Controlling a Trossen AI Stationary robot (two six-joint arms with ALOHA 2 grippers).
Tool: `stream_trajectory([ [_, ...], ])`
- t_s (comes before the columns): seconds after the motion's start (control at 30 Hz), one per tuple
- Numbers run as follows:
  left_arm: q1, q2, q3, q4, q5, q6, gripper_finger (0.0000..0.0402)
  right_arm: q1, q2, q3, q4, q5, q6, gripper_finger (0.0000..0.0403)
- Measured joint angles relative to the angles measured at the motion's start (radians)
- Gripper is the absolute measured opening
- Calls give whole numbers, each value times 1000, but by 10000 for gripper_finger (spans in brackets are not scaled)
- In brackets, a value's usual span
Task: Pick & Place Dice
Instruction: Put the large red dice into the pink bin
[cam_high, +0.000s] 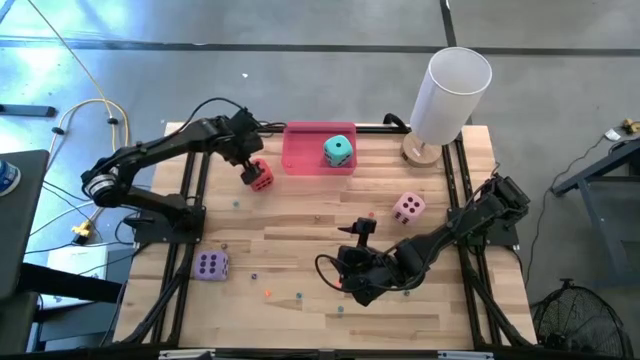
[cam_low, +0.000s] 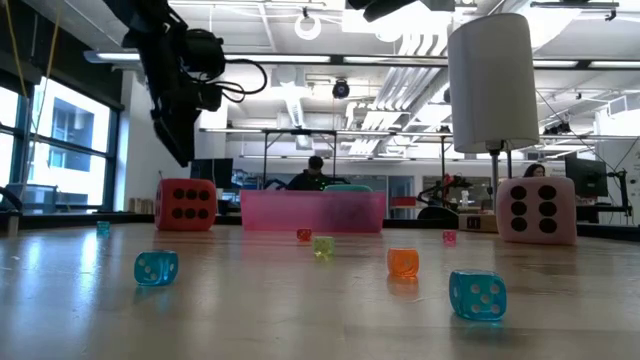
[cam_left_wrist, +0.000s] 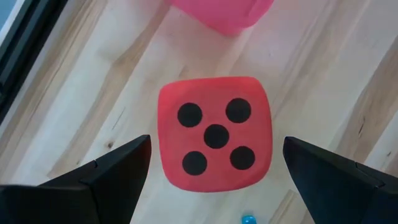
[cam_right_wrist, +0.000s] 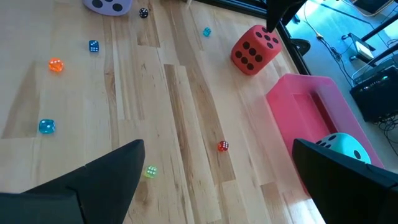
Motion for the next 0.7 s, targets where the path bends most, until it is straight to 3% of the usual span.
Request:
stream_trajectory([
  [0.23,-14,47,0,1,44,26,356,0,0,0,0,0,16,400],
  [0.7,-15,56,0,1,-12,16,356,0,0,0,-8,0,18,400],
])
